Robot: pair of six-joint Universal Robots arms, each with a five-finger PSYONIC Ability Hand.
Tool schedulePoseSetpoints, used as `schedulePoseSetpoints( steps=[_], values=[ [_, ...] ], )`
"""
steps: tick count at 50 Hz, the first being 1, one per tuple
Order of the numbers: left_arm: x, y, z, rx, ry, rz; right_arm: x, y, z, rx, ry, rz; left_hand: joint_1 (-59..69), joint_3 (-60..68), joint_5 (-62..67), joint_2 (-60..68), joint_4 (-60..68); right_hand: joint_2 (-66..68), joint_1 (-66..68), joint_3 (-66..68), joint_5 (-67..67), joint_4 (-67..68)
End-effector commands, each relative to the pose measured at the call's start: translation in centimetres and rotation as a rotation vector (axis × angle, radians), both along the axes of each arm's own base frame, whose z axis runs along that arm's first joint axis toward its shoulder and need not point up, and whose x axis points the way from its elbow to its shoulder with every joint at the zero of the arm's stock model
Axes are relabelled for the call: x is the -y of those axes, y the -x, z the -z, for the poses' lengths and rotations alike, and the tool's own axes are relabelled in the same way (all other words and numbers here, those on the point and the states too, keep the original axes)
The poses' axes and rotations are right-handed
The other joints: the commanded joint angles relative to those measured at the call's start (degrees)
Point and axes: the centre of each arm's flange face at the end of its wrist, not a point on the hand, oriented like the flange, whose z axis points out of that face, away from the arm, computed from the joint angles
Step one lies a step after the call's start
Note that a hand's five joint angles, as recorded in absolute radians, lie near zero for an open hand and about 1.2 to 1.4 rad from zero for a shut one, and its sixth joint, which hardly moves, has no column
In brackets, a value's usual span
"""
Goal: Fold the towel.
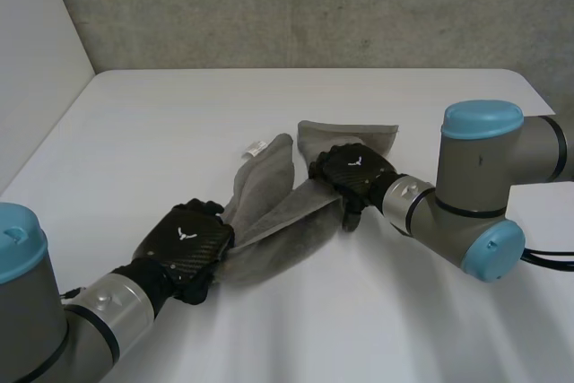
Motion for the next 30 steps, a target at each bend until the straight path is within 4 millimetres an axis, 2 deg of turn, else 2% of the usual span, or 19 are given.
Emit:
schedulePoseSetpoints(
  steps=[1,5,17,23,30],
  values=[
    [-0.3,-0.3,-0.3,-0.016,-0.033,-0.013,1.5,-0.4,-0.3,0.075,0.120,0.027,5.30,-2.98,3.55,3.22,-3.36,9.73,9.88,-2.49,8.84,-4.37],
    [-0.7,-0.5,-0.4,-0.022,-0.036,-0.016,2.0,-0.5,-0.1,0.103,0.135,0.047,5.30,-2.98,3.55,3.22,-3.36,14.09,14.24,-2.49,13.21,-4.37],
    [-0.7,-0.9,-0.9,-0.032,-0.018,-0.031,3.1,-0.6,0.5,0.110,0.188,0.086,5.30,-2.98,3.55,3.22,-3.36,14.61,14.75,-2.49,13.72,-4.37],
    [-0.5,-1.3,-1.2,-0.034,-0.015,-0.047,3.6,-0.4,1.6,0.098,0.186,0.107,5.30,-2.98,3.55,3.22,-3.36,14.10,14.25,-2.49,13.22,-4.37],
    [-0.1,-1.5,-1.3,-0.035,-0.013,-0.061,5.4,0.6,2.0,0.099,0.221,0.164,5.30,-2.98,3.55,3.22,-3.36,14.94,15.09,-2.49,14.05,-4.37]
  ],
)
